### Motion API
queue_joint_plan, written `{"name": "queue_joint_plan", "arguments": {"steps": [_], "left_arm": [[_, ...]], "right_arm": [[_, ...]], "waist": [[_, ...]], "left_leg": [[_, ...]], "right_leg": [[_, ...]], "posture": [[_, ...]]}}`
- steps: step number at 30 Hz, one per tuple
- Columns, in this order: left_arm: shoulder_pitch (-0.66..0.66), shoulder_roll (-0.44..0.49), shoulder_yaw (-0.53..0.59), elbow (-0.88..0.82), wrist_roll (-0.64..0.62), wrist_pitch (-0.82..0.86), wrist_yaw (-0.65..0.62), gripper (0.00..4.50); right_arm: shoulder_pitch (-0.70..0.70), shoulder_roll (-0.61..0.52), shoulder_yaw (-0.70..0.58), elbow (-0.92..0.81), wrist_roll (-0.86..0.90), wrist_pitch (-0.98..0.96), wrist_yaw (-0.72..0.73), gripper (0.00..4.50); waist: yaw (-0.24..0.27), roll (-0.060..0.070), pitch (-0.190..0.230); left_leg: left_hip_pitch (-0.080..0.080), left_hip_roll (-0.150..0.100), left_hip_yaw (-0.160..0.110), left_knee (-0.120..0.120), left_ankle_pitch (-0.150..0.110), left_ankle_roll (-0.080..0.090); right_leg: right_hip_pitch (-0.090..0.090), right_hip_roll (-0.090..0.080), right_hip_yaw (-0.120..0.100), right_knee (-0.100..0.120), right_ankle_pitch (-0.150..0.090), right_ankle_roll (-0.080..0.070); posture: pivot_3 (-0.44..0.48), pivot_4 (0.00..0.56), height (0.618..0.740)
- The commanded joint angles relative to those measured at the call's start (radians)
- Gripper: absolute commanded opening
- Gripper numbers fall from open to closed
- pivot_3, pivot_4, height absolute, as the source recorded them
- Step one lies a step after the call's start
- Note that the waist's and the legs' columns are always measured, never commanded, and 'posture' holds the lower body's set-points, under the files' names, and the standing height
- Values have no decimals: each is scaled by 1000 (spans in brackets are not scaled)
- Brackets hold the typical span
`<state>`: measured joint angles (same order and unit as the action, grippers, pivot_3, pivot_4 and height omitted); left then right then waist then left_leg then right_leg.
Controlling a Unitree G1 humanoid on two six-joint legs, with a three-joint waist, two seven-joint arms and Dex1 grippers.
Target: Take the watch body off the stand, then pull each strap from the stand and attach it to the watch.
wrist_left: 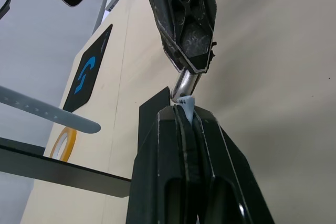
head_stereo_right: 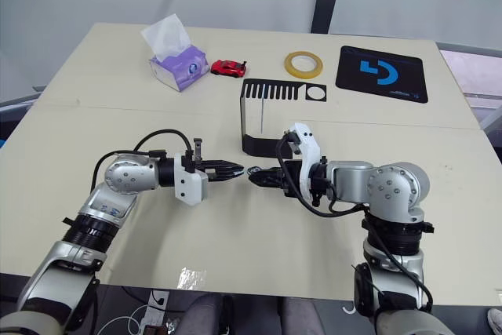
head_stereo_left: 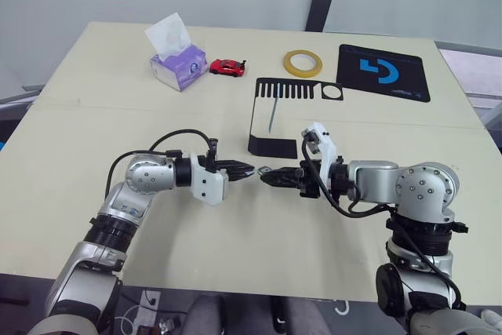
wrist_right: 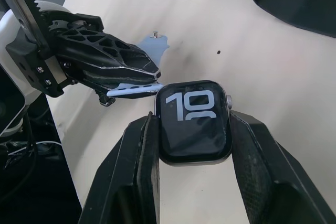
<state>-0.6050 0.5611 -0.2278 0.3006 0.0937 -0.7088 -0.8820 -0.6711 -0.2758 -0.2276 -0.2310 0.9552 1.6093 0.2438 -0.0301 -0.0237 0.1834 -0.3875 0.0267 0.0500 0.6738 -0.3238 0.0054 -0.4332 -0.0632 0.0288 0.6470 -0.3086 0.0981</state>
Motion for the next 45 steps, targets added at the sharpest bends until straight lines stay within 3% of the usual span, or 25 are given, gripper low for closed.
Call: {"name": "queue_joint_plan", "arguments": {"steps": [1, 45], "left_arm": [[1, 1, -5, -32, -13, -3, 6, 0], [-39, -11, -11, 8, -16, 7, 17, 0]], "right_arm": [[-20, -9, -18, -13, 13, 5, 10, 1539], [2, -35, 5, -39, 22, 5, 17, 1539]], "waist": [[0, 0, 0], [1, 0, 0]], "left_leg": [[0, 0, 0, 0, 0, 0], [0, 0, 0, 0, 0, 0]], "right_leg": [[0, 0, 0, 0, 0, 0], [0, 0, 0, 0, 0, 0]], "posture": [[0, 150, 738], [0, 150, 738]]}}
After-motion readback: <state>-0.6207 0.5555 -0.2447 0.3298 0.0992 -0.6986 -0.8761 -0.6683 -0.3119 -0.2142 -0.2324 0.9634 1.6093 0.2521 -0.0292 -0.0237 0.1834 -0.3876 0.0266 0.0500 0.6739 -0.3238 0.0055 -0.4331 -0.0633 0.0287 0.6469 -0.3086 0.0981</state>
